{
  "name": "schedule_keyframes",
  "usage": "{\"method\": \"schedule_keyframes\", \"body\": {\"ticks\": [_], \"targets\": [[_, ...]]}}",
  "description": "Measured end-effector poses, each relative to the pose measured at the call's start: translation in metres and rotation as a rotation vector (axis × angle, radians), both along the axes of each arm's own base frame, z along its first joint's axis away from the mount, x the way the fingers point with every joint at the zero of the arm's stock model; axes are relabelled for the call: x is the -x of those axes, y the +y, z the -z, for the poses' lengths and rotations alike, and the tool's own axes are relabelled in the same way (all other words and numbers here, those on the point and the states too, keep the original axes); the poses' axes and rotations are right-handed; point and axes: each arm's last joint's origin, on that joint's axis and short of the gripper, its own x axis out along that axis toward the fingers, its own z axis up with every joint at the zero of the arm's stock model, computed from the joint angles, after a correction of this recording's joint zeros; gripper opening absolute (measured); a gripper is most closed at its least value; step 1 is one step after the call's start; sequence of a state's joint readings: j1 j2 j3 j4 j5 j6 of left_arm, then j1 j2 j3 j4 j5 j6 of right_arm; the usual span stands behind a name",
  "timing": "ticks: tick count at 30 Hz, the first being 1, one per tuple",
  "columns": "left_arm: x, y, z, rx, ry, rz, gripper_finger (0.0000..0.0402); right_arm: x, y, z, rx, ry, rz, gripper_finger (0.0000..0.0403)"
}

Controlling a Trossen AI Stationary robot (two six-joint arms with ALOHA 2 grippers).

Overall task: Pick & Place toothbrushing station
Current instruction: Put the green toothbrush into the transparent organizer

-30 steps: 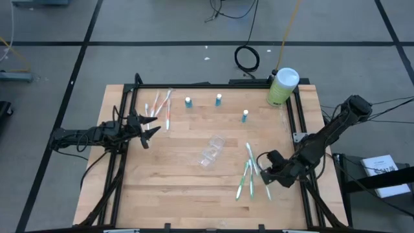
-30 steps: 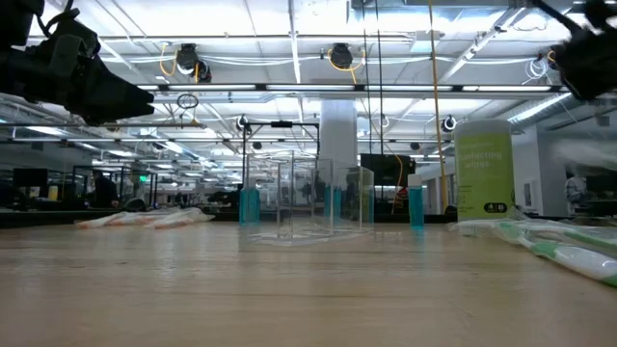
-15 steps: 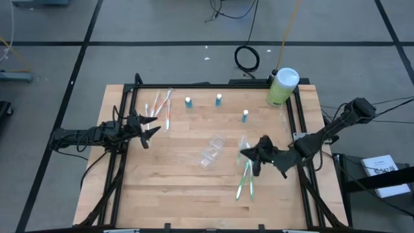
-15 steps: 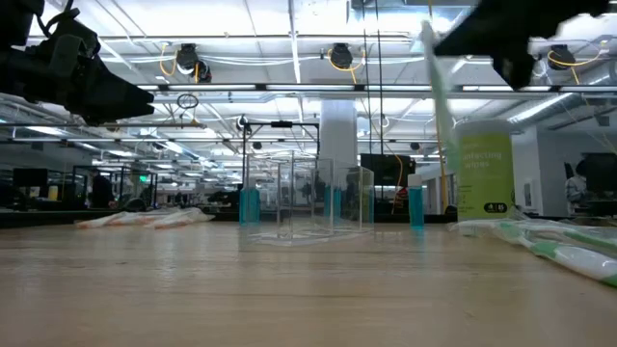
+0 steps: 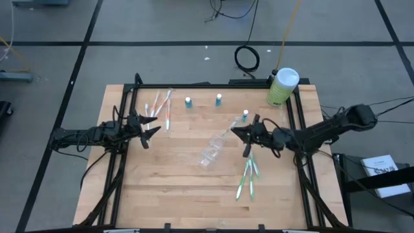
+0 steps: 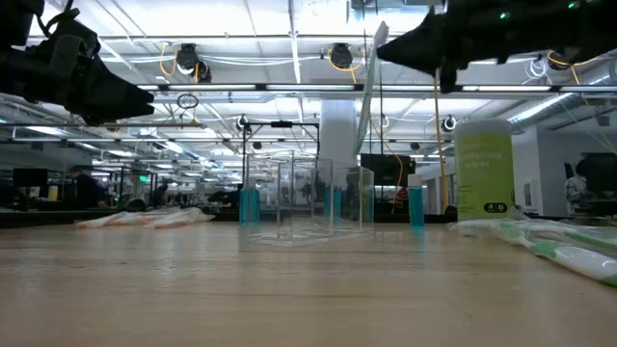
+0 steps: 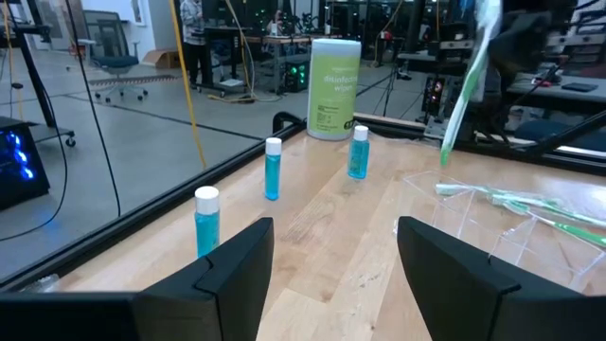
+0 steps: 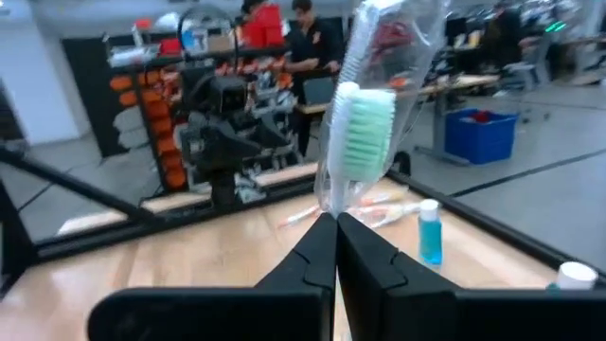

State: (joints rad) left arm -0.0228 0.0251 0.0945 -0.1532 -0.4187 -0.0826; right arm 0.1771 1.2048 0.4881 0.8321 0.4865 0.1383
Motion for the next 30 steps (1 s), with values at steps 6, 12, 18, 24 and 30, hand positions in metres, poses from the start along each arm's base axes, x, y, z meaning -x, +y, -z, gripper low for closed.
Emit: {"method": "schedule_keyframes", "body": {"ticks": [6, 12, 18, 24, 30], "targets": [[0.0, 0.0, 0.0, 0.0, 0.0, 0.0, 0.0235, -0.02, -0.025, -0.001, -0.009, 0.013, -0.088, 0.0], [0.0, 0.0, 0.0, 0.0, -0.001, 0.0, 0.0235, -0.037, -0.043, 0.007, -0.029, 0.1, -0.095, 0.0], [0.0, 0.0, 0.0, 0.0, 0.0, 0.0, 0.0234, -0.042, -0.045, 0.016, -0.062, 0.153, -0.109, 0.0], [0.0, 0.0, 0.0, 0.0, 0.0, 0.0, 0.0235, -0.041, -0.045, 0.021, -0.163, 0.185, -0.096, 0.0], [0.0, 0.0, 0.0, 0.0, 0.0, 0.0, 0.0235, -0.039, -0.051, 0.026, -0.263, 0.208, -0.061, 0.0]]}}
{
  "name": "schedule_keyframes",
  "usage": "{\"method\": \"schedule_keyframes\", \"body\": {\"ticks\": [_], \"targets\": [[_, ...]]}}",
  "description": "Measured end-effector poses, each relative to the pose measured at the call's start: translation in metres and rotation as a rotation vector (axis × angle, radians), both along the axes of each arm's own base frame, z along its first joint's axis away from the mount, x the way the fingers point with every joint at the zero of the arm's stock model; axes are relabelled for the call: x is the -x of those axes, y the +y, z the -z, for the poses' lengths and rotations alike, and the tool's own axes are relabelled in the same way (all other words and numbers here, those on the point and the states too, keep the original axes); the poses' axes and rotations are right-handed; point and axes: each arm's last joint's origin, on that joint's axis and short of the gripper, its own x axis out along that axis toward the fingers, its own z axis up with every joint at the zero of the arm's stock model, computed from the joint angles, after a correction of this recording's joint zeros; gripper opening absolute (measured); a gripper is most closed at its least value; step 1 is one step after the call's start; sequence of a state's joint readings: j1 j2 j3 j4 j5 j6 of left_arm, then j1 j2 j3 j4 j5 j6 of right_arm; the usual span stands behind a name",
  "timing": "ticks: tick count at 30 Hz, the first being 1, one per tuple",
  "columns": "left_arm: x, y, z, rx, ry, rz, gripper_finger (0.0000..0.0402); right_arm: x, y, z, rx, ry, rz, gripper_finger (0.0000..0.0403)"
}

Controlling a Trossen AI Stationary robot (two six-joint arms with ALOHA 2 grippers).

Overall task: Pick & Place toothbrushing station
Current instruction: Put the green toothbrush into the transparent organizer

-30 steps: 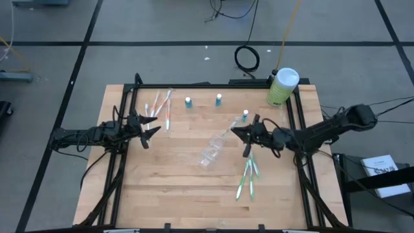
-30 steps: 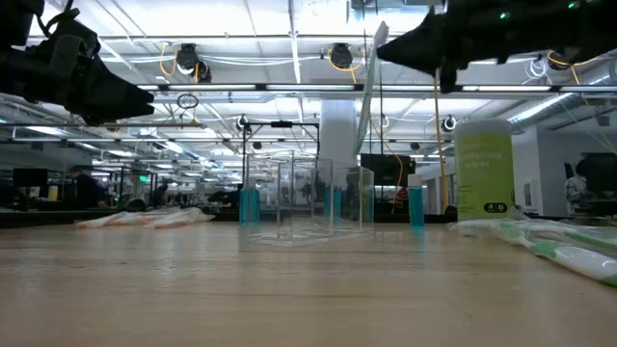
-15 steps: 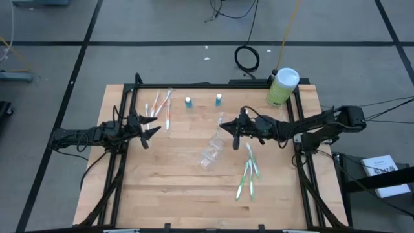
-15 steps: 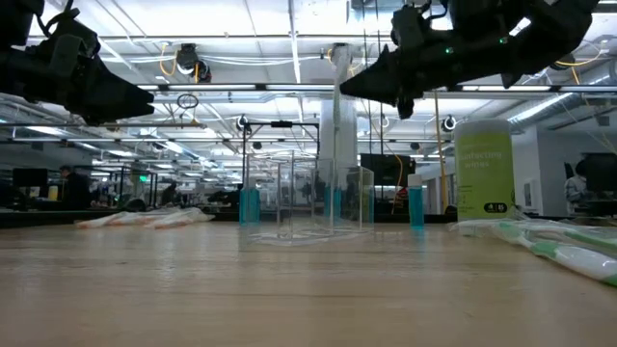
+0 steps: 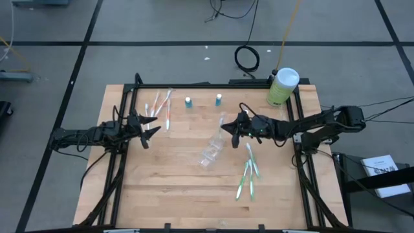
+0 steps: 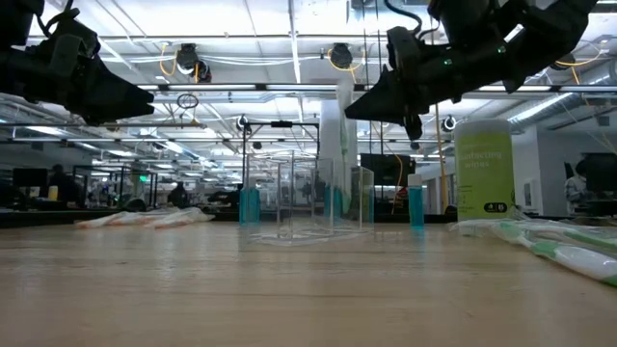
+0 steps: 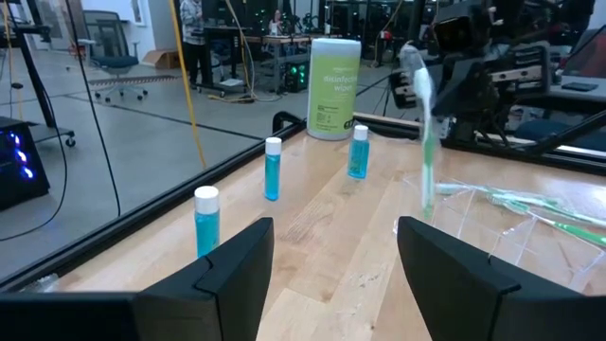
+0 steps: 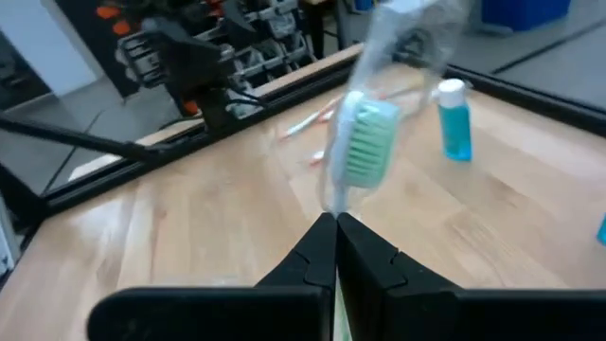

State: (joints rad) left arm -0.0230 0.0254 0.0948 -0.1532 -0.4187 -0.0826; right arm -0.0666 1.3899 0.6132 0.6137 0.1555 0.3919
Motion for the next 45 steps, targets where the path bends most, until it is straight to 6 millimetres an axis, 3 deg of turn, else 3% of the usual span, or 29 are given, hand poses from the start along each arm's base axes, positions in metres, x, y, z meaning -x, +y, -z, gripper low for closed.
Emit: {"method": "schedule_keyframes", "body": {"ticks": [16, 24, 27, 38, 45], "targets": [[0.0, 0.0, 0.0, 0.0, 0.0, 0.0, 0.0234, -0.001, 0.002, 0.009, -0.018, 0.053, -0.005, 0.0], [0.0, 0.0, 0.0, 0.0, 0.0, 0.0, 0.0234, -0.011, 0.002, 0.024, -0.009, 0.057, -0.008, 0.0007], [0.0, 0.0, 0.0, 0.0, 0.0, 0.0, 0.0234, -0.01, 0.002, 0.028, 0.025, 0.092, -0.019, 0.0029], [0.0, 0.0, 0.0, 0.0, 0.0, 0.0, 0.0234, -0.01, 0.002, 0.012, 0.139, 0.004, -0.044, 0.0169], [0.0, 0.0, 0.0, 0.0, 0.0, 0.0, 0.0234, -0.01, 0.003, 0.013, 0.126, 0.007, -0.083, 0.0224]]}}
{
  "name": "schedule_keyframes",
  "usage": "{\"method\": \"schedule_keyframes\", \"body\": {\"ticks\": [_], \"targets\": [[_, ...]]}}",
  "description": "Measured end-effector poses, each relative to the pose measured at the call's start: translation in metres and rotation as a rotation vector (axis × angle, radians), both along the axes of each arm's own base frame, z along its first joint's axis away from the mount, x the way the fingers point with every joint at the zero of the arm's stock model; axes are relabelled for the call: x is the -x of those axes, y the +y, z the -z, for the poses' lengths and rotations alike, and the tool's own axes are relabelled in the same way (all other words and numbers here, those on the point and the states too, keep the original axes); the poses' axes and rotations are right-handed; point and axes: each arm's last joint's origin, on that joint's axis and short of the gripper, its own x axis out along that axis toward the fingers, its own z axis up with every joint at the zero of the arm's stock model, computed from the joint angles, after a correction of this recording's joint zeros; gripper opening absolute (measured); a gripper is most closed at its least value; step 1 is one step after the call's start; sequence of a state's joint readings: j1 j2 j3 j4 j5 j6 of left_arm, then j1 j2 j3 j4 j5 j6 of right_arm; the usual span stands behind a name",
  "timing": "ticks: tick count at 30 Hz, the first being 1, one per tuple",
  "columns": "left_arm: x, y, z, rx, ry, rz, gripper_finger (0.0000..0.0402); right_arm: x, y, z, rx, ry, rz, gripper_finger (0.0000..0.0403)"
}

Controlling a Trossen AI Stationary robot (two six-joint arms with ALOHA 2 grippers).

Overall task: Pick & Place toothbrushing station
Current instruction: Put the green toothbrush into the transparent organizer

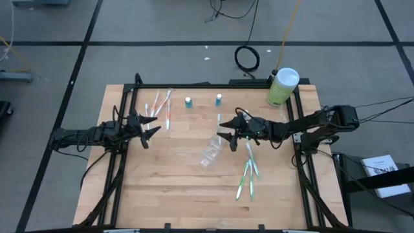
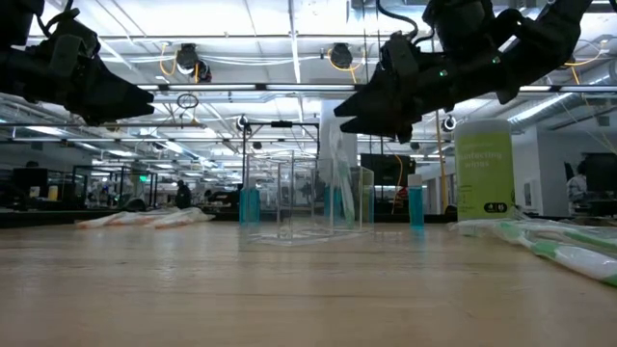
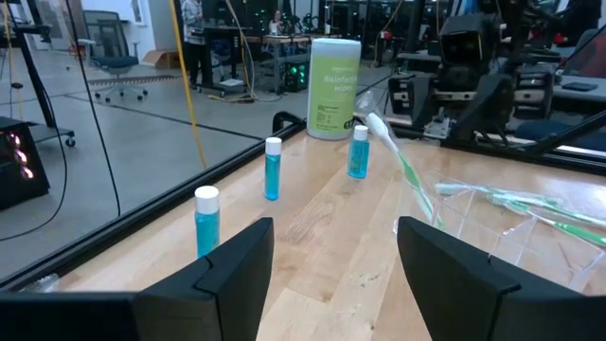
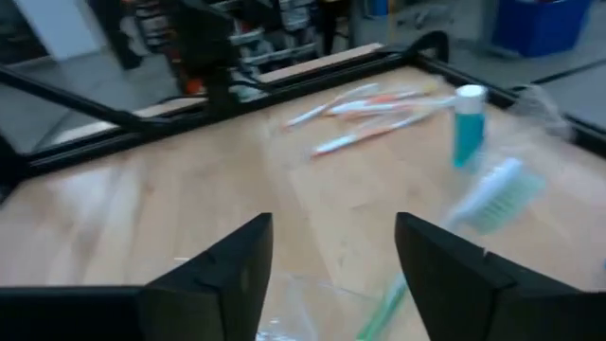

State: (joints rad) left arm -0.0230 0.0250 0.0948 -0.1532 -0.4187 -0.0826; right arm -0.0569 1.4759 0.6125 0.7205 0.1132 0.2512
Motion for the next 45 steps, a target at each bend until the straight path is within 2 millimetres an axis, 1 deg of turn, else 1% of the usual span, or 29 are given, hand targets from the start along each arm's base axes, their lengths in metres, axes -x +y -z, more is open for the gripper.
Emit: {"method": "schedule_keyframes", "body": {"ticks": [2, 5, 7, 9, 12, 14, 16, 18, 22, 25, 29, 34, 40, 45], "targets": [[0.0, 0.0, 0.0, 0.0, 0.0, 0.0, 0.0235, 0.002, 0.005, -0.003, -0.055, 0.002, -0.053, 0.0232], [0.0, 0.0, 0.0, 0.0, 0.0, 0.0, 0.0235, 0.011, 0.021, -0.011, -0.109, 0.109, -0.11, 0.0234], [0.0, 0.0, 0.0, 0.0, 0.0, 0.0, 0.0234, 0.023, 0.033, -0.017, -0.083, 0.235, -0.063, 0.023], [0.0, 0.0, 0.0, 0.0, 0.0, 0.0, 0.0235, 0.032, 0.042, -0.022, -0.058, 0.359, 0.022, 0.0224], [0.0, 0.0, 0.0, 0.0, 0.0, 0.0, 0.0235, 0.047, 0.051, -0.027, -0.079, 0.525, 0.163, 0.0215], [0.0, 0.0, 0.0, 0.0, 0.001, 0.0, 0.0234, 0.055, 0.053, -0.023, -0.126, 0.616, 0.247, 0.0209], [0.0, 0.0, 0.0, 0.0, 0.001, 0.002, 0.0235, 0.06, 0.051, -0.01, -0.162, 0.704, 0.316, 0.0204], [0.0, 0.0, 0.0, 0.0, 0.001, 0.002, 0.0235, 0.063, 0.049, 0.004, -0.183, 0.77, 0.345, 0.0199], [0.0, 0.0, 0.0, 0.0, 0.001, 0.002, 0.0235, 0.06, 0.045, 0.026, -0.208, 0.817, 0.378, 0.0192], [0.0, 0.0, 0.0, 0.0, 0.001, 0.002, 0.0235, 0.055, 0.043, 0.031, -0.217, 0.812, 0.382, 0.0192], [0.0, 0.0, 0.0, 0.0, 0.001, 0.002, 0.0235, 0.05, 0.044, 0.04, -0.255, 0.843, 0.335, 0.0191], [0.0, 0.0, 0.0, 0.0, 0.001, 0.002, 0.0235, 0.048, 0.044, 0.053, -0.262, 0.898, 0.363, 0.0185], [0.0, 0.0, 0.0, 0.0, 0.001, 0.001, 0.0235, 0.047, 0.043, 0.053, -0.267, 0.89, 0.367, 0.0166], [0.0, 0.0, 0.0, 0.0, 0.001, 0.001, 0.0234, 0.047, 0.043, 0.05, -0.28, 0.871, 0.37, 0.0132]]}}
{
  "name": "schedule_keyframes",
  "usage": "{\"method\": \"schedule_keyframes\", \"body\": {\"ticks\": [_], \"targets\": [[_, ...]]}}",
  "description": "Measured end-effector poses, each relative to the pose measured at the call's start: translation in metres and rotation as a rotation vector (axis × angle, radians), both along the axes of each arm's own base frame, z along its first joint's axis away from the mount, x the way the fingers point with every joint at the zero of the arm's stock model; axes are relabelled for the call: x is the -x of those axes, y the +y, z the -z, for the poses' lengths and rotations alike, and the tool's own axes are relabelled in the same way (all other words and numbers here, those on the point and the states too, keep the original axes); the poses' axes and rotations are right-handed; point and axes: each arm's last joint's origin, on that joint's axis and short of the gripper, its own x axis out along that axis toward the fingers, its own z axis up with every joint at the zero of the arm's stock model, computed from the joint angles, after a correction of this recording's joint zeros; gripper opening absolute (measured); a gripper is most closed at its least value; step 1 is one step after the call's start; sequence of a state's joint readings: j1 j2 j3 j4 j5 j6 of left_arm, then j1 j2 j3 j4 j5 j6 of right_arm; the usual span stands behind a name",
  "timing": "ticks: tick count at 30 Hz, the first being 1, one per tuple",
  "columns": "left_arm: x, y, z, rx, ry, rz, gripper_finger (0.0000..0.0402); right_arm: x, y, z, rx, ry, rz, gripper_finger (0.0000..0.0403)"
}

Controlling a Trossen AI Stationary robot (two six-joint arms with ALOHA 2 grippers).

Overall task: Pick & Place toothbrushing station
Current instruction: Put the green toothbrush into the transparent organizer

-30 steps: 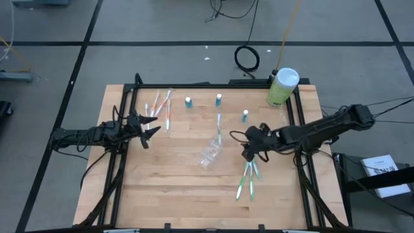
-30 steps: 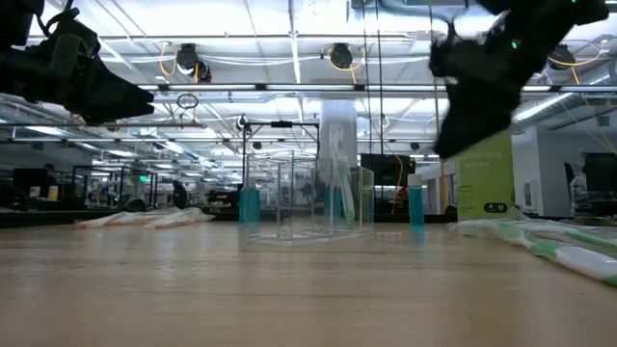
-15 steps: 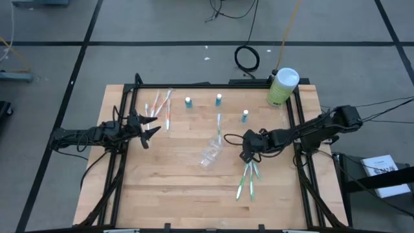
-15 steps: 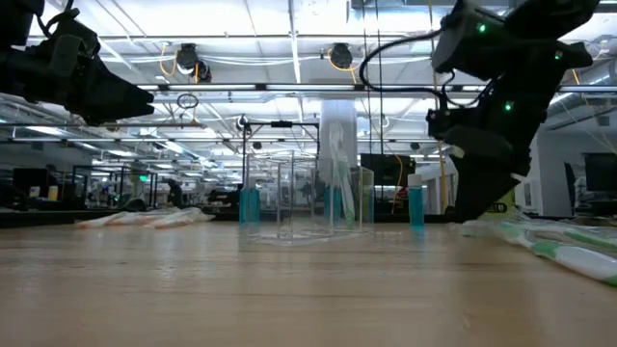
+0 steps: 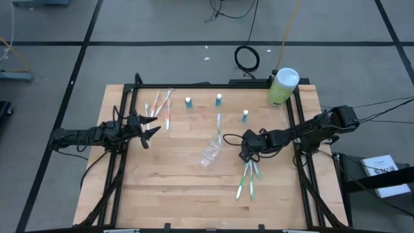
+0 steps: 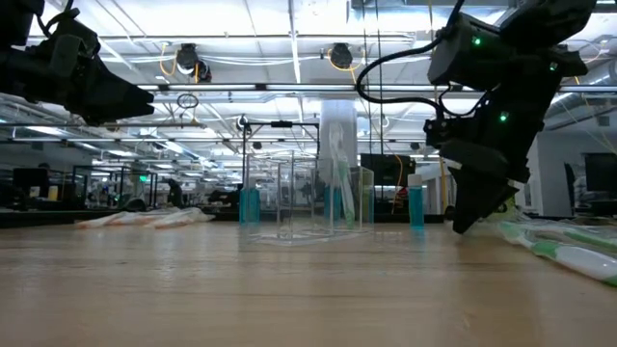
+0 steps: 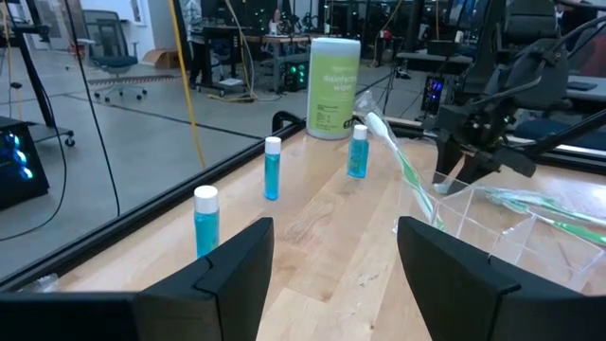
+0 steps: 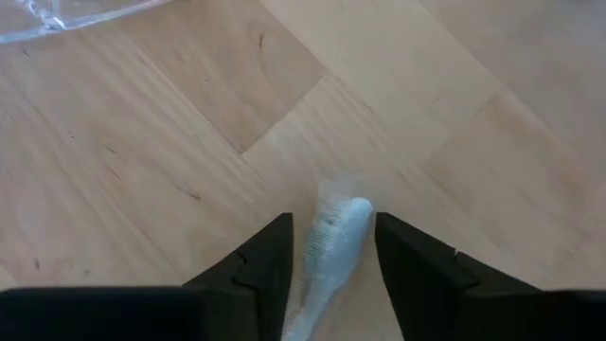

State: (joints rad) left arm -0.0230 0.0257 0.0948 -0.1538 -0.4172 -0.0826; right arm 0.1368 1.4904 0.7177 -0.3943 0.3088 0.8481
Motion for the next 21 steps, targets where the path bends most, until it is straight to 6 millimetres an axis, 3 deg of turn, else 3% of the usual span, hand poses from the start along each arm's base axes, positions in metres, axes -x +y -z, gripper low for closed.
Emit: {"method": "schedule_keyframes", "body": {"ticks": [9, 12, 16, 21], "targets": [[0.0, 0.0, 0.0, 0.0, 0.0, -0.001, 0.0235, -0.002, 0.0, -0.003, 0.024, -0.016, -0.063, 0.0041], [0.0, 0.0, 0.0, 0.0, 0.0, -0.002, 0.0235, -0.006, 0.001, -0.009, 0.064, -0.062, -0.161, 0.0013], [0.0, 0.0, 0.0, 0.0, 0.0, -0.001, 0.0235, -0.016, 0.0, -0.028, 0.108, -0.235, -0.254, 0.0012], [0.0, 0.0, 0.0, 0.0, -0.001, -0.002, 0.0234, -0.024, 0.001, -0.066, 0.21, -0.514, -0.359, 0.0016]]}}
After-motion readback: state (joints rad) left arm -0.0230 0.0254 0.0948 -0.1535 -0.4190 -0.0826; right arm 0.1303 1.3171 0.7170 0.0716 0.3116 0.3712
